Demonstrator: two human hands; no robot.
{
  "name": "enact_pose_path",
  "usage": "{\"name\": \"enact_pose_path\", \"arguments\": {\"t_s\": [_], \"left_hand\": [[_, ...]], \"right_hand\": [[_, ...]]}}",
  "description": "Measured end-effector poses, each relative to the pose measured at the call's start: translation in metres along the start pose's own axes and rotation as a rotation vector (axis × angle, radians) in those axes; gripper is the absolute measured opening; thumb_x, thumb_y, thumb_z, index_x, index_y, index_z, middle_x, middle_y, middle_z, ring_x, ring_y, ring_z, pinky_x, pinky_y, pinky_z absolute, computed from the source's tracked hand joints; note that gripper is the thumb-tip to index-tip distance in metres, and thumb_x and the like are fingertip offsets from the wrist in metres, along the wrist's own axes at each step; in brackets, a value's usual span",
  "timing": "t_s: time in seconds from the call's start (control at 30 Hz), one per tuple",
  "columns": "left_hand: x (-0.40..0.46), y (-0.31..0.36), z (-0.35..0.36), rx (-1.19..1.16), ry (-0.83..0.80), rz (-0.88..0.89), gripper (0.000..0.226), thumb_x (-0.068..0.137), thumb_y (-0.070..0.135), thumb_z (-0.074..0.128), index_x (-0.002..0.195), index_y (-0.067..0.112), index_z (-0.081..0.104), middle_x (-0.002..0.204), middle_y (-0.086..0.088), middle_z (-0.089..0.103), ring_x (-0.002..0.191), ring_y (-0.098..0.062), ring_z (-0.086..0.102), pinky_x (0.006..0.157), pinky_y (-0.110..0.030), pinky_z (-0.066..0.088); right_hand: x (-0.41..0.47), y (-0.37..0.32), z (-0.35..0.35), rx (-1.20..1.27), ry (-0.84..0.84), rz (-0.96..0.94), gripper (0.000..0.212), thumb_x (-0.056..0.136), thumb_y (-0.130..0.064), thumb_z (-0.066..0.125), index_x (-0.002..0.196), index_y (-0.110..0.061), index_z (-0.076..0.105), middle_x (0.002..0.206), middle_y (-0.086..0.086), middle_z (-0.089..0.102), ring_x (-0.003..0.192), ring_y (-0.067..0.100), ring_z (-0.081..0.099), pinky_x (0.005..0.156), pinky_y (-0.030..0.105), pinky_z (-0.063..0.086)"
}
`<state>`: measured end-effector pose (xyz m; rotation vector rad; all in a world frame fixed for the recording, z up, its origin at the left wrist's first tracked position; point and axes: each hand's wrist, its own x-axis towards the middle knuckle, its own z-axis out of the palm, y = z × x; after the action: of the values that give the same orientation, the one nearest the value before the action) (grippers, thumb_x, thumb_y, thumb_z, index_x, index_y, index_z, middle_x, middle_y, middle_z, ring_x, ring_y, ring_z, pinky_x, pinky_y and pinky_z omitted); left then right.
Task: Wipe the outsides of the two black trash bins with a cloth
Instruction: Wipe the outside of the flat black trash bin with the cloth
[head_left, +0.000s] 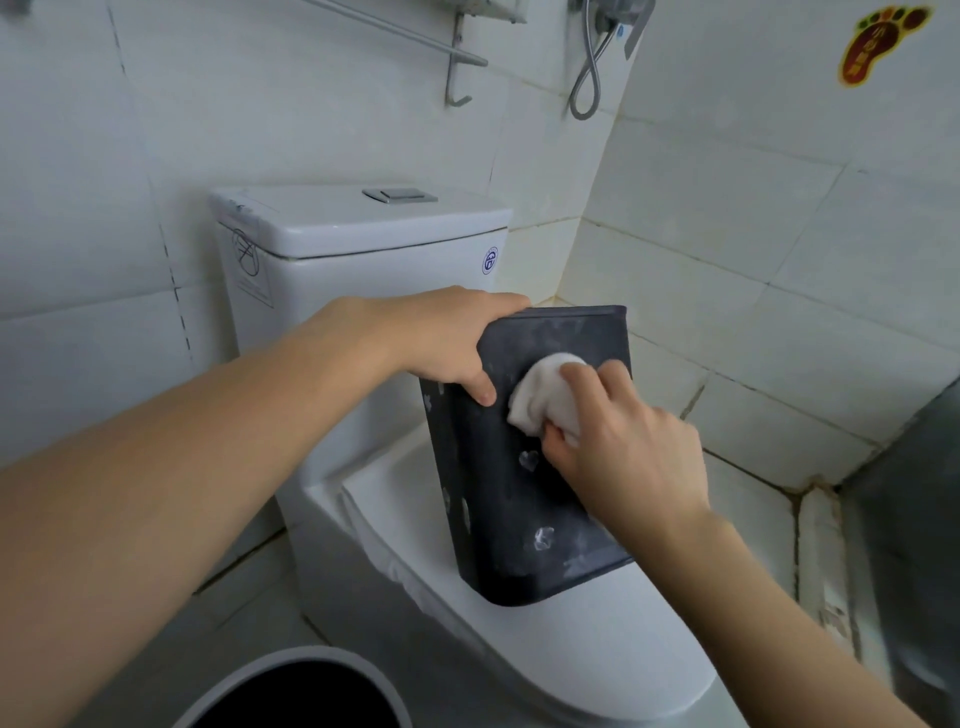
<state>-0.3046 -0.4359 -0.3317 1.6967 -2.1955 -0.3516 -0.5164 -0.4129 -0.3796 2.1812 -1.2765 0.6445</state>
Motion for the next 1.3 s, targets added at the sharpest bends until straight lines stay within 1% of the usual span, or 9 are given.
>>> {"name": "enact_pose_path", "arguments": {"t_s": [0.13,0.33,0.63,0.73,0.83,0.9,1.07,1.17,1.3], "left_hand": [[-0.001,0.003,0.001,-0.010,-0.008,0.007,0.089,0.065,0.029,0.090,0.140,0.034,0.042,0.122,0.007,0.060,0.106,-0.018,0.058,0.076,-0.029,0.044],[-0.006,0.010,-0.001,0.012,-0.002,0.030,0.077,0.065,0.026,0.089,0.130,0.032,0.048,0.112,0.007,0.063,0.097,-0.019,0.060,0.080,-0.034,0.051],[-0.002,0.007,0.001,-0.032,-0.012,0.010,0.093,0.067,0.026,0.089,0.144,0.037,0.039,0.119,0.010,0.058,0.099,-0.014,0.055,0.065,-0.017,0.038],[-0.003,0.009,-0.001,-0.028,-0.010,0.019,0.088,0.066,0.025,0.089,0.140,0.035,0.043,0.112,0.013,0.057,0.097,-0.014,0.055,0.067,-0.019,0.040],[-0.004,0.012,-0.001,-0.009,-0.012,0.040,0.081,0.065,0.024,0.089,0.133,0.032,0.047,0.115,0.010,0.062,0.100,-0.017,0.059,0.082,-0.034,0.051],[-0.005,0.012,-0.001,-0.016,-0.015,0.036,0.079,0.065,0.024,0.089,0.132,0.033,0.048,0.115,0.008,0.063,0.102,-0.018,0.060,0.085,-0.037,0.052],[-0.001,0.009,-0.001,-0.014,-0.014,0.030,0.082,0.063,0.025,0.090,0.133,0.035,0.047,0.114,0.011,0.061,0.100,-0.017,0.058,0.072,-0.028,0.045],[0.000,0.008,0.002,-0.018,-0.014,0.015,0.093,0.064,0.027,0.090,0.142,0.037,0.041,0.115,0.012,0.057,0.098,-0.015,0.055,0.067,-0.020,0.039],[-0.002,0.007,0.000,-0.033,-0.018,0.012,0.084,0.062,0.028,0.090,0.132,0.040,0.045,0.111,0.011,0.062,0.096,-0.015,0.060,0.070,-0.028,0.047]], "right_hand": [[-0.003,0.006,0.000,0.009,-0.010,0.007,0.030,0.070,-0.031,0.078,0.091,-0.015,0.065,0.074,0.003,0.050,0.034,0.030,0.038,0.048,0.016,0.004],[0.041,0.005,-0.005,0.080,0.057,0.098,0.038,0.087,-0.039,0.060,0.118,-0.018,0.057,0.107,0.006,0.059,0.066,0.041,0.061,0.052,0.031,0.026],[-0.012,0.007,0.000,0.089,-0.021,0.017,0.037,0.066,-0.033,0.082,0.095,-0.015,0.066,0.074,0.002,0.051,0.035,0.031,0.043,0.044,0.018,0.017],[0.006,0.006,-0.003,0.081,0.020,0.054,0.037,0.076,-0.037,0.075,0.105,-0.016,0.065,0.083,0.004,0.056,0.044,0.035,0.053,0.045,0.022,0.020],[0.030,0.004,-0.005,0.087,0.078,0.125,0.038,0.086,-0.039,0.062,0.116,-0.017,0.059,0.101,0.006,0.059,0.061,0.039,0.060,0.050,0.029,0.026],[0.036,0.003,-0.003,0.090,0.089,0.129,0.036,0.084,-0.037,0.064,0.112,-0.015,0.060,0.099,0.006,0.060,0.058,0.038,0.059,0.048,0.026,0.022],[0.013,0.002,-0.004,0.030,0.021,0.059,0.032,0.070,-0.030,0.077,0.095,-0.014,0.065,0.078,0.003,0.053,0.036,0.032,0.041,0.047,0.017,0.006],[0.002,0.002,-0.006,0.019,0.020,0.042,0.027,0.069,-0.027,0.076,0.088,-0.013,0.064,0.072,0.001,0.048,0.039,0.025,0.019,0.048,0.015,0.003],[0.005,-0.006,-0.008,-0.027,0.049,0.002,0.023,0.068,-0.023,0.075,0.082,-0.012,0.061,0.069,0.001,0.044,0.040,0.022,0.013,0.047,0.016,0.001]]}}
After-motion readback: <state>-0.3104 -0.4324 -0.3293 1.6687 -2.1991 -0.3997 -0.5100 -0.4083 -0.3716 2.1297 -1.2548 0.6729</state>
